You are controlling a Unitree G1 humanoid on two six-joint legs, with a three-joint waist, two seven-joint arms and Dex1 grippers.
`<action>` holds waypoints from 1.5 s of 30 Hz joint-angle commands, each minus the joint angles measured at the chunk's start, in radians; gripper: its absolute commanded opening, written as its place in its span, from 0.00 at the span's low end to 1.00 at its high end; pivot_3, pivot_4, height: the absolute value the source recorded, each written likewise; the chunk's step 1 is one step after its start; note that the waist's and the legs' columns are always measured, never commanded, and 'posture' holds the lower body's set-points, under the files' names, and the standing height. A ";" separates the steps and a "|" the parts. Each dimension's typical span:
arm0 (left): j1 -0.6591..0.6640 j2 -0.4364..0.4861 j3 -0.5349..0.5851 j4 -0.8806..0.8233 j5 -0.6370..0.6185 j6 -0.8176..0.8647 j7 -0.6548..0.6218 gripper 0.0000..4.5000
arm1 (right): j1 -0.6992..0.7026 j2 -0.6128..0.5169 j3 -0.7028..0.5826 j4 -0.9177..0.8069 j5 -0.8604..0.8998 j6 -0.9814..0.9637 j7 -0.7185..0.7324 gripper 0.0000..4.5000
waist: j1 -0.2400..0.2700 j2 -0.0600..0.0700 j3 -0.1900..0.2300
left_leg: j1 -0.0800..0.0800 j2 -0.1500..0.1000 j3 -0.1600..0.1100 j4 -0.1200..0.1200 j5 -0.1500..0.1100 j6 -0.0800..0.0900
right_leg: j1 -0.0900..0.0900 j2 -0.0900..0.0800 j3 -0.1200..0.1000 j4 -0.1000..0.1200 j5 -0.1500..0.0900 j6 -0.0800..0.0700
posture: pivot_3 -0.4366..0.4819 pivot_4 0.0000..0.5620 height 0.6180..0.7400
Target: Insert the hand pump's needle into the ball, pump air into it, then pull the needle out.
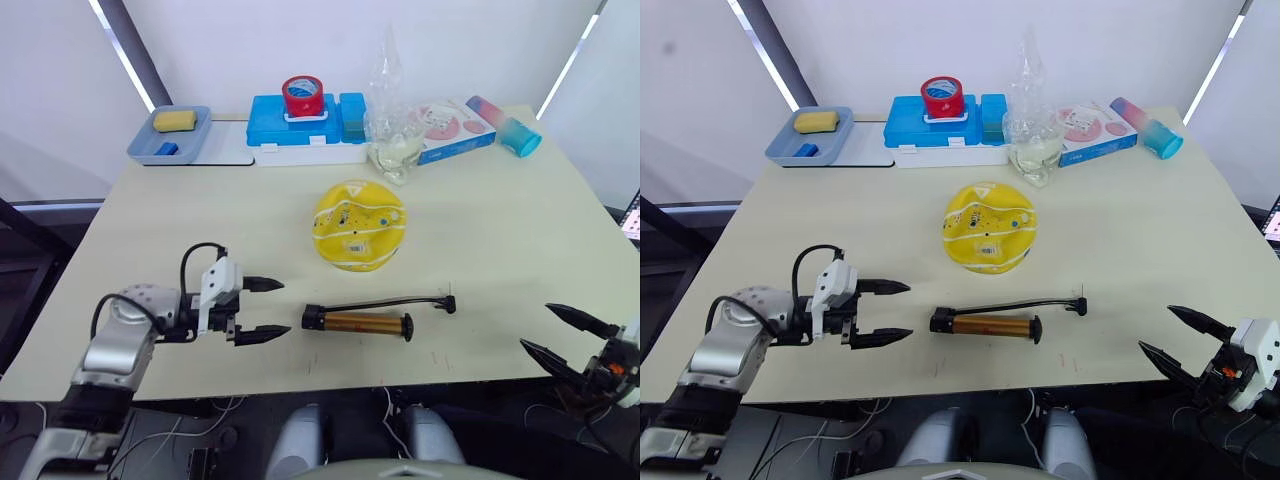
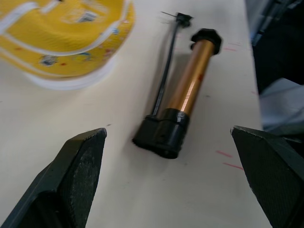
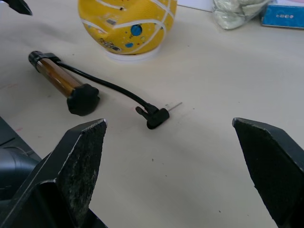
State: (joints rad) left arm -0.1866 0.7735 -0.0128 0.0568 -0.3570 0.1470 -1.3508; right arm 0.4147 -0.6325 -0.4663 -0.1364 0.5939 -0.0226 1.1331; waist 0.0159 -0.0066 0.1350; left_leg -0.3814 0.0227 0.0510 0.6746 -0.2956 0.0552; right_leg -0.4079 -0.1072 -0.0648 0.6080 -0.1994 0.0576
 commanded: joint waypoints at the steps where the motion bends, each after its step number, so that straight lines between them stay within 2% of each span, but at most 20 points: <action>1: -0.073 -0.002 -0.038 0.004 0.006 0.013 -0.032 1.00 | 0.015 -0.006 -0.007 -0.064 0.021 -0.009 0.023 0.99 | 0.000 0.000 0.000 | 0.000 0.000 0.000 0.000 0.000 0.000 | 0.000 0.000 0.000 0.000 0.000 0.000 | 0.48 0.27 0.97; 12: -0.253 -0.071 -0.184 -0.002 0.041 0.074 -0.072 1.00 | 0.061 -0.015 -0.040 -0.125 0.072 -0.020 0.095 0.99 | 0.001 -0.003 0.002 | 0.000 -0.001 0.000 0.002 0.000 0.000 | 0.000 0.006 0.009 0.000 0.000 0.000 | 0.48 0.27 0.97; 23: -0.392 -0.229 -0.313 0.037 0.112 0.171 -0.002 1.00 | 0.050 -0.011 -0.030 -0.124 0.073 -0.017 0.086 0.99 | 0.003 -0.005 0.003 | -0.002 -0.002 -0.001 0.006 0.000 0.000 | 0.001 0.007 0.009 0.001 0.000 0.000 | 0.48 0.27 0.97; 24: -0.409 -0.249 -0.325 0.050 0.125 0.177 0.012 0.88 | 0.048 -0.010 -0.029 -0.125 0.073 -0.016 0.084 1.00 | 0.002 -0.005 0.003 | -0.002 -0.002 -0.001 0.007 0.000 0.001 | 0.001 0.007 0.009 0.001 0.000 0.000 | 0.48 0.27 0.97; 26: -0.438 -0.284 -0.348 0.072 0.149 0.186 0.034 0.72 | 0.046 -0.010 -0.030 -0.128 0.074 -0.014 0.082 1.00 | 0.002 -0.005 0.003 | -0.002 -0.002 -0.002 0.008 0.000 0.001 | 0.001 0.007 0.009 0.002 0.000 0.000 | 0.48 0.27 0.97; 33: -0.508 -0.372 -0.430 0.132 0.233 0.219 0.081 0.72 | 0.045 -0.008 -0.033 -0.137 0.074 -0.010 0.073 1.00 | 0.003 -0.005 0.003 | -0.003 -0.002 -0.003 0.009 0.000 0.001 | 0.001 0.012 0.015 0.002 0.000 0.000 | 0.48 0.27 0.97; 39: -0.569 -0.468 -0.495 0.200 0.342 0.252 0.199 0.72 | 0.047 -0.004 -0.031 -0.148 0.073 -0.009 0.060 1.00 | 0.004 -0.006 0.003 | -0.003 -0.002 -0.004 0.010 0.000 0.001 | 0.001 0.020 0.026 0.001 0.000 0.000 | 0.48 0.27 0.97; 45: -0.598 -0.549 -0.551 0.243 0.407 0.273 0.241 0.72 | 0.053 0.009 -0.030 -0.159 0.067 -0.013 0.040 1.00 | 0.005 -0.006 0.003 | -0.004 -0.002 -0.004 0.010 0.000 0.001 | 0.001 0.020 0.027 0.001 0.000 0.000 | 0.48 0.27 0.97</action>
State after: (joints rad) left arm -0.7709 0.2347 -0.5588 0.3025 0.0376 0.4263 -1.1179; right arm 0.4637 -0.6233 -0.4730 -0.2629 0.6489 -0.0263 1.1751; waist 0.0207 -0.0123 0.1384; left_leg -0.3853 0.0205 0.0472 0.6844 -0.2960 0.0563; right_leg -0.4072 -0.0870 -0.0380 0.6091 -0.1993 0.0578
